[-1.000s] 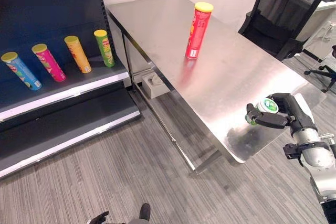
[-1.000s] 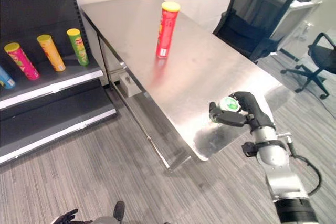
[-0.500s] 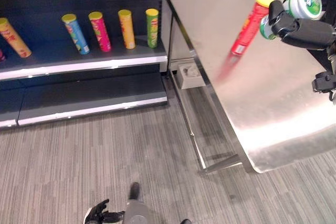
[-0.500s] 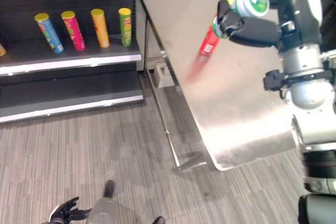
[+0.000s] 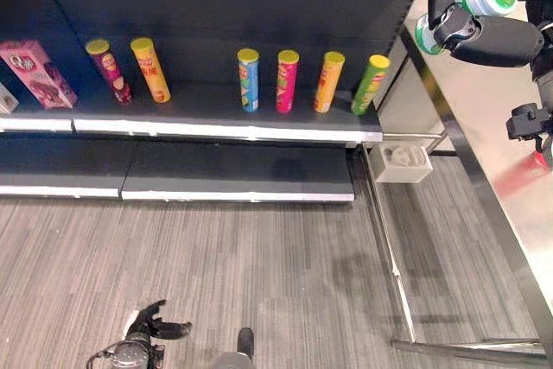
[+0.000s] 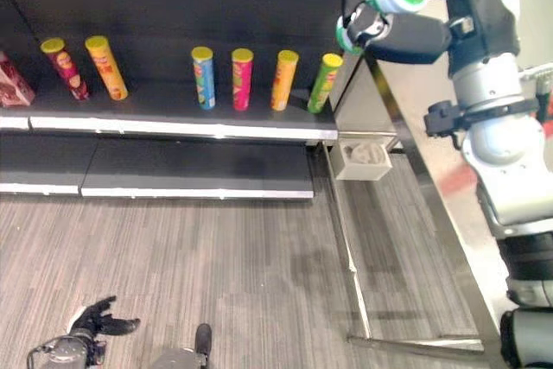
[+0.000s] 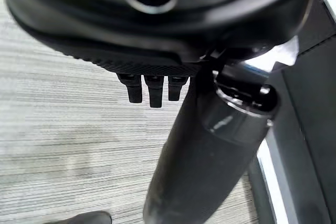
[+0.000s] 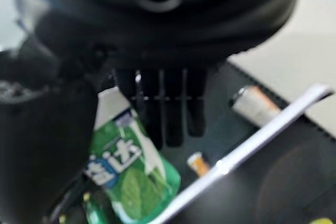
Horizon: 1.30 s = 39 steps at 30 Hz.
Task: Put the goods on the table back onto the shelves and tidy them up.
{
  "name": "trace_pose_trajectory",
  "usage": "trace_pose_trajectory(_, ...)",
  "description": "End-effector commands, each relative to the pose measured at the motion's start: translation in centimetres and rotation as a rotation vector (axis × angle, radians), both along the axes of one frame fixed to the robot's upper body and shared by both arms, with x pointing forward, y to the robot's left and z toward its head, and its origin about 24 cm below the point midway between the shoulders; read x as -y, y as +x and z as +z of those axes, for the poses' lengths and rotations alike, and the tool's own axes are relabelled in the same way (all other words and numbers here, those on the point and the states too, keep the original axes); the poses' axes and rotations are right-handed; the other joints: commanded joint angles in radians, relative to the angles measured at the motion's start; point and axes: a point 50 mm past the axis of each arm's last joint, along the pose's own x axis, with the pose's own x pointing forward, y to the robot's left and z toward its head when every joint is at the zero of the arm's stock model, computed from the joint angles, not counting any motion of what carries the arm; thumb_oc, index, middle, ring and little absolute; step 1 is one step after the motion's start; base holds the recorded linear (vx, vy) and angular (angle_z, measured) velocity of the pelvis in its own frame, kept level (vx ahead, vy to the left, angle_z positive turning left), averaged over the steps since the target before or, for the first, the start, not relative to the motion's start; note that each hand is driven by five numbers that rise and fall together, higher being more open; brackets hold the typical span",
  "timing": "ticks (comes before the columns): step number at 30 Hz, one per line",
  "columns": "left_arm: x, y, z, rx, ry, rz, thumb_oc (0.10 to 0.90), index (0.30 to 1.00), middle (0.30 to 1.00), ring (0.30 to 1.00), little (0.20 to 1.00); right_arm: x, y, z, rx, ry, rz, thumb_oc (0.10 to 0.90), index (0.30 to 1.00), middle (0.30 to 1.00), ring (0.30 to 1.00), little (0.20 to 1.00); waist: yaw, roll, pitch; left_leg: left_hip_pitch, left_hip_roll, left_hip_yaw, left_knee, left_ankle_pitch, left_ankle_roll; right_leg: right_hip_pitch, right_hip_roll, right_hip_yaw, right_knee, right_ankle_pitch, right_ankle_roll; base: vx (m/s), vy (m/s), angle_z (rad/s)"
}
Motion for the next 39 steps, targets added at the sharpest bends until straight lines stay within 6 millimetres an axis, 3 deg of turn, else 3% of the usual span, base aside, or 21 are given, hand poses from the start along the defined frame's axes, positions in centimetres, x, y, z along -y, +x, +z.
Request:
trace_pose_trajectory(1, -0.1, -1.7, -0.3, -0.022, 0.015, -0.039, 0.800, 0.900, 0.900, 0.900, 0.900, 1.1, -3.2, 7.8, 0.316, 0.051, -0.019, 0.400, 0.300, 0.300, 0.300, 0.300, -0.012, -0.040, -0.056, 0.027, 0.007, -0.038, -0.023, -0.051, -0.130, -0.046, 0.109, 0.018, -0.217, 0.116, -0.010, 0.30, 0.033, 0.43)
trace_pose_trajectory(2, 0.1, -1.7, -0.5, -0.024, 0.003, -0.039, 0.800, 0.900, 0.900, 0.900, 0.900, 1.2, -3.3, 8.0, 0.316, 0.037, -0.030, 0.400, 0.300, 0.300, 0.300, 0.300, -0.031, -0.052, -0.046, 0.046, -0.014, -0.070, -0.023, -0.062, -0.128, -0.101, 0.163, 0.067, -0.279, 0.164, 0.004, 0.23, 0.028, 0.45)
trace_pose_trajectory(4, 0.1, -1.7, -0.5, -0.024, 0.003, -0.039, 0.800, 0.900, 0.900, 0.900, 0.900, 1.2, -3.3, 8.0, 0.315, 0.037, -0.030, 0.400, 0.300, 0.300, 0.300, 0.300, -0.032, -0.050, -0.048, 0.045, -0.012, -0.073, -0.023, -0.064, -0.128, -0.098, 0.166, 0.064, -0.284, 0.165, 0.004, 0.12, 0.010, 0.42)
trace_pose_trajectory(6, 1.2, -1.1, -0.7, -0.021, -0.010, -0.075, 0.800, 0.900, 0.900, 0.900, 0.900, 1.6, -4.0, 8.9, 0.353, 0.044, -0.036, 0.400, 0.300, 0.300, 0.300, 0.300, -0.049, -0.072, -0.047, 0.064, -0.043, -0.132, -0.023, -0.083, -0.122, -0.100, 0.192, 0.087, -0.358, 0.215, 0.005, 0.28, -0.030, 0.95)
trace_pose_trajectory(9, 1.6, -1.3, -1.0, -0.031, -0.018, -0.084, 0.800, 0.900, 0.900, 0.900, 0.900, 1.7, -4.0, 9.2, 0.360, 0.047, -0.041, 0.400, 0.300, 0.300, 0.300, 0.300, -0.053, -0.076, -0.064, 0.079, -0.043, -0.147, -0.023, -0.100, -0.126, -0.061, 0.197, 0.076, -0.380, 0.212, -0.005, 0.23, -0.088, 0.83)
trace_pose_trajectory(14, 2.4, -1.9, -1.5, -0.048, -0.044, -0.085, 0.800, 0.900, 0.900, 0.900, 0.900, 1.5, -3.9, 10.2, 0.371, 0.041, -0.037, 0.400, 0.300, 0.300, 0.300, 0.300, -0.051, -0.085, -0.095, 0.104, -0.004, -0.152, 0.018, -0.142, -0.155, -0.001, 0.205, 0.027, -0.385, 0.182, -0.019, 0.28, -0.164, 0.52)
trace_pose_trajectory(15, 2.3, -2.3, -1.6, -0.049, -0.055, -0.051, 0.800, 0.900, 0.900, 0.900, 0.900, 1.1, -3.3, 10.0, 0.348, 0.034, -0.032, 0.400, 0.300, 0.300, 0.300, 0.300, -0.042, -0.097, -0.092, 0.074, 0.006, -0.140, 0.152, -0.173, -0.185, 0.043, 0.206, 0.012, -0.385, 0.148, -0.041, 0.22, -0.213, 0.63)
trace_pose_trajectory(16, 2.1, -2.1, -1.4, -0.037, -0.053, -0.053, 0.800, 0.900, 0.900, 0.900, 0.900, 0.6, -3.1, 10.7, 0.355, 0.027, -0.019, 0.400, 0.300, 0.300, 0.300, 0.300, -0.026, -0.104, -0.063, -0.004, -0.001, -0.146, 0.337, -0.134, -0.214, 0.073, 0.207, 0.009, -0.385, 0.129, -0.063, 0.22, -0.244, 0.37)
trace_pose_trajectory(18, 1.9, -1.9, -1.2, -0.032, -0.042, -0.057, 0.800, 0.900, 0.900, 0.900, 0.900, 0.3, -2.9, 11.5, 0.365, 0.035, -0.018, 0.400, 0.300, 0.300, 0.300, 0.300, -0.010, -0.113, -0.037, -0.092, 0.002, -0.147, 0.502, -0.069, -0.238, 0.095, 0.206, 0.003, -0.385, 0.116, -0.081, 0.04, -0.128, 0.04)
trace_pose_trajectory(19, 1.8, -2.0, -1.2, -0.035, -0.039, -0.053, 0.800, 0.900, 0.900, 0.900, 0.900, 0.5, -2.5, 11.5, 0.349, 0.044, -0.027, 0.400, 0.300, 0.300, 0.300, 0.300, -0.006, -0.116, -0.032, -0.120, 0.020, -0.133, 0.525, -0.054, -0.234, 0.102, 0.207, -0.004, -0.385, 0.107, -0.082, 0.08, -0.082, 0.00)
trace_pose_trajectory(20, 1.7, -2.1, -1.2, -0.036, -0.040, -0.046, 0.800, 0.900, 0.900, 0.900, 0.900, 0.7, -2.2, 11.5, 0.334, 0.048, -0.041, 0.400, 0.300, 0.300, 0.300, 0.300, -0.001, -0.117, -0.030, -0.138, 0.043, -0.117, 0.508, -0.051, -0.226, 0.107, 0.204, -0.010, -0.385, 0.101, -0.079, 0.17, -0.022, 0.08)
trace_pose_trajectory(22, 1.2, -3.1, -1.4, -0.071, -0.033, -0.030, 0.800, 0.900, 0.900, 0.900, 0.900, 0.5, -1.6, 11.5, 0.303, 0.039, -0.050, 0.400, 0.300, 0.300, 0.300, 0.300, 0.010, -0.117, -0.040, -0.148, 0.087, -0.113, 0.322, -0.064, -0.209, 0.114, 0.195, 0.001, -0.385, 0.088, -0.061, 0.21, 0.069, 0.06)
trace_pose_trajectory(24, 0.9, -4.4, -1.7, -0.101, -0.025, -0.012, 0.800, 0.900, 0.900, 0.900, 0.900, 0.9, -0.7, 11.2, 0.260, 0.035, -0.087, 0.400, 0.300, 0.300, 0.300, 0.300, 0.026, -0.088, -0.062, -0.110, 0.120, -0.164, 0.096, 0.000, -0.218, 0.120, 0.208, 0.034, -0.385, 0.062, -0.057, 0.21, 0.149, -0.39)
trace_pose_trajectory(26, 1.2, -5.0, -2.0, -0.121, -0.036, -0.008, 0.800, 0.900, 0.900, 0.900, 0.900, 0.3, -0.3, 10.7, 0.247, 0.047, -0.050, 0.400, 0.300, 0.300, 0.300, 0.300, 0.014, -0.066, -0.103, -0.028, 0.101, -0.152, -0.005, 0.014, -0.217, 0.140, 0.197, 0.045, -0.385, 0.068, -0.047, 0.29, 0.313, -0.95)
trace_pose_trajectory(28, 1.2, -5.5, -2.2, -0.146, -0.029, -0.019, 0.800, 0.900, 0.900, 0.900, 0.900, 0.1, 0.2, 10.1, 0.213, 0.027, -0.049, 0.400, 0.300, 0.300, 0.300, 0.300, 0.011, -0.061, -0.122, 0.005, 0.088, -0.125, -0.023, 0.000, -0.211, 0.144, 0.177, 0.055, -0.385, 0.077, -0.035, 0.18, 0.283, -0.36)
trace_pose_trajectory(31, 1.2, -5.4, -2.2, -0.136, -0.027, -0.014, 0.800, 0.900, 0.900, 0.900, 0.900, -0.2, 0.4, 9.3, 0.173, 0.001, -0.029, 0.400, 0.300, 0.300, 0.300, 0.300, 0.013, -0.074, -0.127, 0.020, 0.073, -0.096, -0.023, -0.023, -0.197, 0.140, 0.155, 0.063, -0.385, 0.090, -0.016, 0.05, 0.157, -0.15)
trace_pose_trajectory(39, 1.7, -5.3, -2.2, -0.131, -0.039, -0.036, 0.800, 0.900, 0.900, 0.900, 0.900, -0.1, 1.0, 8.0, 0.088, -0.048, -0.026, 0.400, 0.300, 0.300, 0.300, 0.300, 0.005, -0.088, -0.124, 0.026, 0.069, -0.076, -0.023, -0.037, -0.189, 0.132, 0.141, 0.064, -0.385, 0.102, -0.001, 0.00, 0.032, -0.07)
